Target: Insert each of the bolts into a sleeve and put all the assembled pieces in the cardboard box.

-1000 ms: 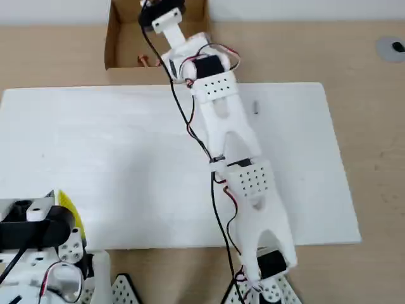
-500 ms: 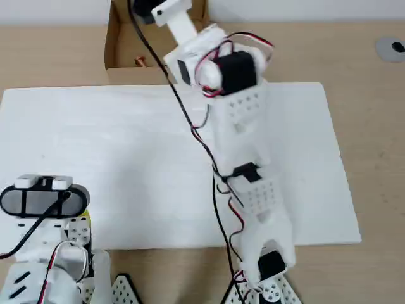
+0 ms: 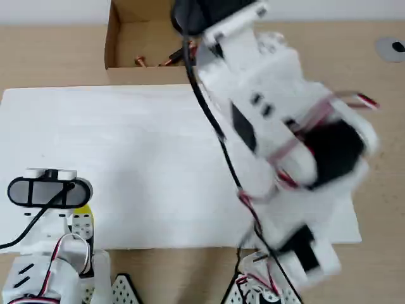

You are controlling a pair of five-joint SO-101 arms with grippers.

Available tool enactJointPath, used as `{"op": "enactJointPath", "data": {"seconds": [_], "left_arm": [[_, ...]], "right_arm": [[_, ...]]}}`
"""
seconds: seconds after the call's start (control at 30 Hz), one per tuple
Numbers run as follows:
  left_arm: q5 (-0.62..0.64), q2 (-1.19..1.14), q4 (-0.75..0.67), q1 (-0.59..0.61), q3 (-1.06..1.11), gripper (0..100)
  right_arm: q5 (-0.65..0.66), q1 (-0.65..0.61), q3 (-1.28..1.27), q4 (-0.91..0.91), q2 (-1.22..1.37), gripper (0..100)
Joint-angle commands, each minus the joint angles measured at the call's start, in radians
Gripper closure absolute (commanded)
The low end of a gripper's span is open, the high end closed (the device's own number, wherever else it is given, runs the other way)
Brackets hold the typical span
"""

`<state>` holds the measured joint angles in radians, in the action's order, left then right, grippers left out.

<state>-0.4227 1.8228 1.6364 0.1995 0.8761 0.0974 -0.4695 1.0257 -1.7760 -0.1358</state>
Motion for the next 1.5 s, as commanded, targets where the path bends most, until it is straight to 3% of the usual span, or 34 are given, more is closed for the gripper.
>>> {"op": "enactJointPath", "data": {"seconds": [0.0, 0.23, 0.67, 0.97, 1.17, 1.47], "left_arm": [[-0.005, 0.004, -0.018, 0.014, -0.002, 96], [-0.005, 0.004, -0.017, 0.014, 0.003, 96], [-0.006, 0.004, -0.008, 0.014, 0.083, 96], [-0.009, 0.004, -0.008, 0.014, 0.086, 96], [-0.069, 0.004, -0.021, 0.005, 0.164, 96], [0.002, 0.004, -0.094, -0.015, 0.364, 96]], "right_arm": [[0.008, 0.008, -0.507, -0.012, -0.346, 98.8], [0.006, 0.01, -1.181, 0.071, -0.875, 98.8], [0.012, 0.01, -2.189, 0.446, -1.791, 98.8], [0.012, 0.081, -2.387, 0.64, -1.728, 98.8], [0.012, 0.202, -2.523, 0.647, -1.728, 98.8], [0.006, 0.268, -2.678, 0.649, -1.738, 98.8]]}}
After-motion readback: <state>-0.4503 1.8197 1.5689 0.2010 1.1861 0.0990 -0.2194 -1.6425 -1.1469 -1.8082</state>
